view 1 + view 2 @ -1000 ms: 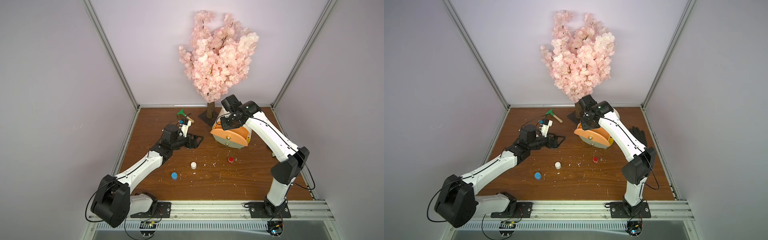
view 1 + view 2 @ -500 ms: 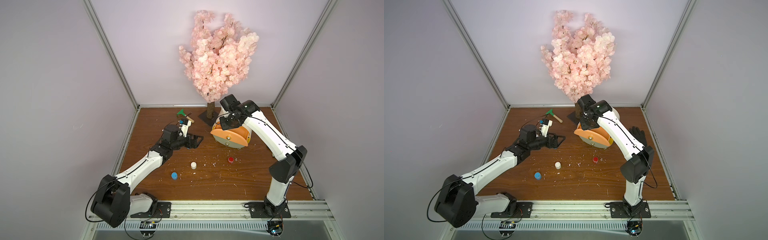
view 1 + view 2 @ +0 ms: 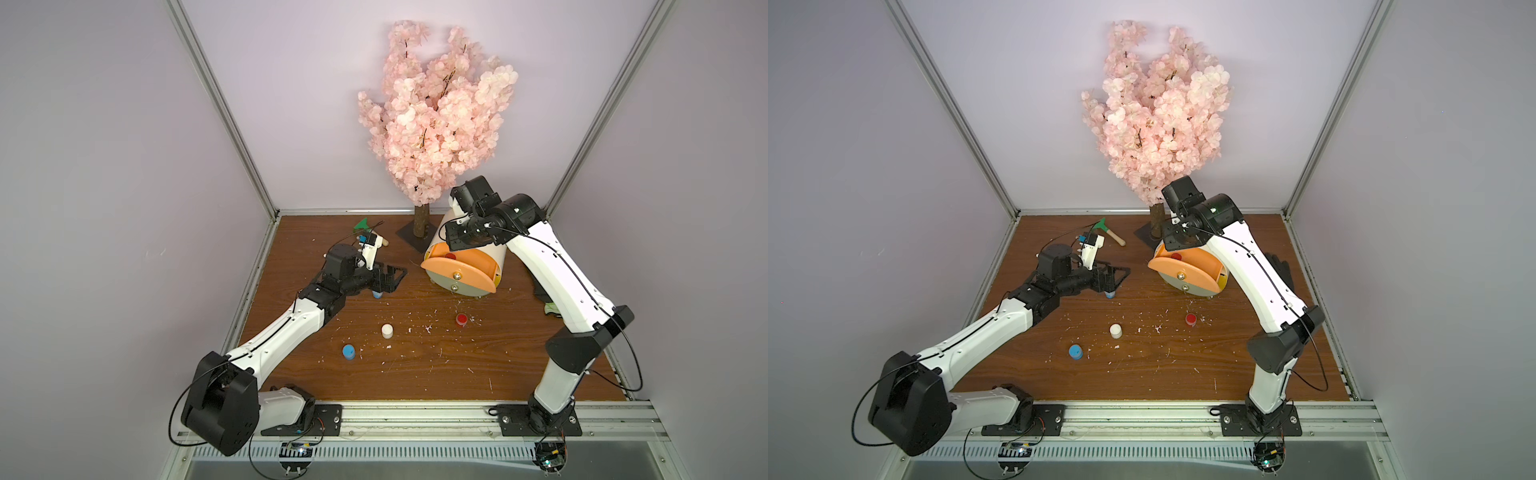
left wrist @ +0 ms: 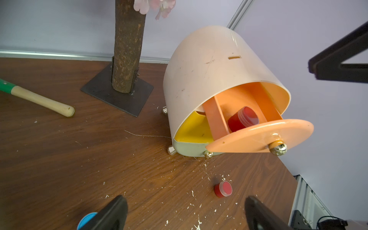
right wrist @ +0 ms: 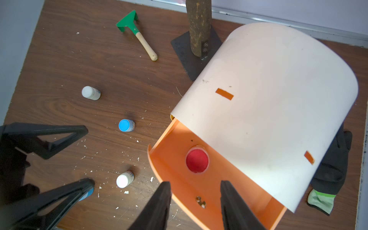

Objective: Put the paint cans in the drawer according to color
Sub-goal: Place the paint can in the drawer, then pick up the paint can at the center of the board.

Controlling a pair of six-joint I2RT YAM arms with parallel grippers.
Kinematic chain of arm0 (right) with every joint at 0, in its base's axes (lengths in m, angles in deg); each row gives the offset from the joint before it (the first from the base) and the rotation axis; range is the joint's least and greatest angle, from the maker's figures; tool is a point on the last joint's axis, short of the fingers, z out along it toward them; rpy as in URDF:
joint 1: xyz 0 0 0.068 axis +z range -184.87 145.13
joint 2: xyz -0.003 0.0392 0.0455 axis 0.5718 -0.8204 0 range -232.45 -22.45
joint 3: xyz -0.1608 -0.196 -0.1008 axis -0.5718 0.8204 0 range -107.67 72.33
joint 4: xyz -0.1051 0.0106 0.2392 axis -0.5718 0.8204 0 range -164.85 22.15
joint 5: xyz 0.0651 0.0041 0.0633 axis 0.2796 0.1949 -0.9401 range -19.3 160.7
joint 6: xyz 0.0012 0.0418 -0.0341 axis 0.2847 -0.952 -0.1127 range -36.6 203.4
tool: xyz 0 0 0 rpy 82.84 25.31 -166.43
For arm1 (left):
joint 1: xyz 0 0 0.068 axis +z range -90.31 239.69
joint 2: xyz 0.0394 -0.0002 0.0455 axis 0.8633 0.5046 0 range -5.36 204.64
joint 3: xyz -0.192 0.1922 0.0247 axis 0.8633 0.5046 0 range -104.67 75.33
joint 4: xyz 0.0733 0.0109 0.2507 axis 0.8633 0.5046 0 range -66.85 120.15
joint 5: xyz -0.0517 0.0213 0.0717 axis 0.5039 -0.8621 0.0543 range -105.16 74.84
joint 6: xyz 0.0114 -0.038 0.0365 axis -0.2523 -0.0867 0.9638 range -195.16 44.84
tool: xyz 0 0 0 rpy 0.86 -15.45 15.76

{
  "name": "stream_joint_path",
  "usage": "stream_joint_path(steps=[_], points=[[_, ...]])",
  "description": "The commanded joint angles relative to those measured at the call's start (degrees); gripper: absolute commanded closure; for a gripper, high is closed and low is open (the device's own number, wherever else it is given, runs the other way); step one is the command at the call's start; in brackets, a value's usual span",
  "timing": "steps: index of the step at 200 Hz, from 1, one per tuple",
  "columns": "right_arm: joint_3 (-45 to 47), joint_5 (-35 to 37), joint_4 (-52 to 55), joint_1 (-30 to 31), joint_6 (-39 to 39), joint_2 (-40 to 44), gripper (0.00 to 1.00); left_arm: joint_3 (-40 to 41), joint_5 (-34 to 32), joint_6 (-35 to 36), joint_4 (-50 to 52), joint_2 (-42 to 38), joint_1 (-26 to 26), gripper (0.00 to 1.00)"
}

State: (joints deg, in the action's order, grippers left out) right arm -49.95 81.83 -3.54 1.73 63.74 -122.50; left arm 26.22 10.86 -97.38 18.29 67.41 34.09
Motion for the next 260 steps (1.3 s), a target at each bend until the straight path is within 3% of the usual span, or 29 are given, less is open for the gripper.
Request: stream_joint_path(steps=[1, 69, 135, 194, 260], points=[[6.41, -0.94, 0.33, 3.36, -1.89, 7.76, 0.51, -1.63, -0.84, 1.47, 2.29, -1.65, -0.49, 0.04], [44.96, -1.23, -13.52, 11.69, -16.08, 30.57, 0.45, -2.63, -2.89, 5.09, 8.21, -4.46, -0.50, 0.00], [72.15, 5.89, -35.32, 12.98, -22.00, 36.17, 0.45, -5.84, -4.62, 9.70, 15.23, -4.88, -0.50, 0.00], [82.52, 12.95, -49.03, 13.23, -20.92, 34.94, 0.45, -4.35, -4.58, 8.50, 13.41, -4.74, -0.49, 0.00], [85.01, 16.22, -55.93, 13.22, -20.67, 28.47, 0.45, -2.95, -4.25, 7.63, 11.73, -4.49, -0.50, 0.00]])
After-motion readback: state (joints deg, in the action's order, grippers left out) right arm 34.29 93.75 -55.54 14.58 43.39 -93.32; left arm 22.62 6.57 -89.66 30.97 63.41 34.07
